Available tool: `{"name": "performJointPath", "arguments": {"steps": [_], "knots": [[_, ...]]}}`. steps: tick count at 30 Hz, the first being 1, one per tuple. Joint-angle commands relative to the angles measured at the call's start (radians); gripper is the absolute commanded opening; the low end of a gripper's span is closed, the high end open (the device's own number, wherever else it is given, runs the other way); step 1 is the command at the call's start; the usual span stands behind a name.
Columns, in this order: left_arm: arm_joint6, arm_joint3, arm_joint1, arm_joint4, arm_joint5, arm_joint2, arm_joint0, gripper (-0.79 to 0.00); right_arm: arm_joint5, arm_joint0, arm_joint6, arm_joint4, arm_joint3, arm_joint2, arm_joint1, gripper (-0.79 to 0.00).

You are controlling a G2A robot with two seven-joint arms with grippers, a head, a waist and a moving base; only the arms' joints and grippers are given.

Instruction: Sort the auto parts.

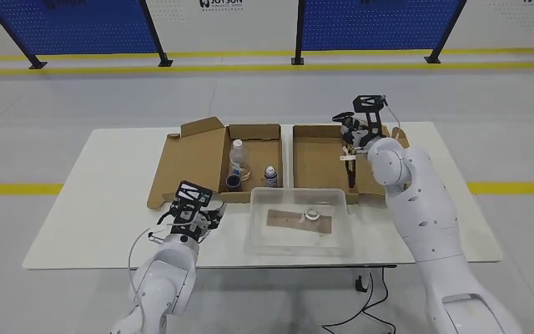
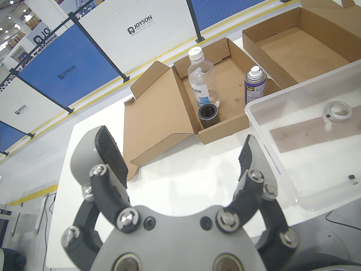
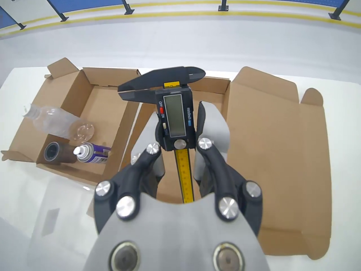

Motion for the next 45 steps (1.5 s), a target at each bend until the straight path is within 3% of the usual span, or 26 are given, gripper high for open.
{"name": "performJointPath", "arguments": {"steps": [1, 14, 25, 27, 30, 31, 32, 34, 45], "knots": [[0.0, 0.0, 0.0, 0.0, 0.0, 0.0, 0.0, 0.0, -0.01, 0.009, -0.009, 0.015, 0.033, 0.007, 0.0, -0.785], [0.0, 0.0, 0.0, 0.0, 0.0, 0.0, 0.0, 0.0, 0.055, 0.108, -0.132, 0.072, 0.276, -0.062, -0.037, -0.785], [0.0, 0.0, 0.0, 0.0, 0.0, 0.0, 0.0, 0.0, 0.089, 0.175, -0.165, 0.101, 0.459, -0.136, -0.078, -0.785], [0.0, 0.0, 0.0, 0.0, 0.0, 0.0, 0.0, 0.0, 0.095, 0.187, -0.171, 0.108, 0.489, -0.145, -0.086, -0.68], [0.0, 0.0, 0.0, 0.0, 0.0, 0.0, 0.0, 0.0, 0.086, 0.205, -0.174, 0.118, 0.527, -0.156, -0.095, -0.422], [0.0, 0.0, 0.0, 0.0, 0.0, 0.0, 0.0, 0.0, 0.082, 0.211, -0.174, 0.118, 0.539, -0.16, -0.097, -0.286], [0.0, 0.0, 0.0, 0.0, 0.0, 0.0, 0.0, 0.0, 0.072, 0.216, -0.173, 0.118, 0.549, -0.164, -0.1, -0.2], [0.0, 0.0, 0.0, 0.0, 0.0, 0.0, 0.0, 0.0, 0.062, 0.228, -0.173, 0.115, 0.569, -0.172, -0.104, -0.105], [0.0, 0.0, 0.0, 0.0, 0.0, 0.0, 0.0, 0.0, -0.011, 0.273, -0.17, 0.078, 0.601, -0.212, -0.121, 0.0]]}}
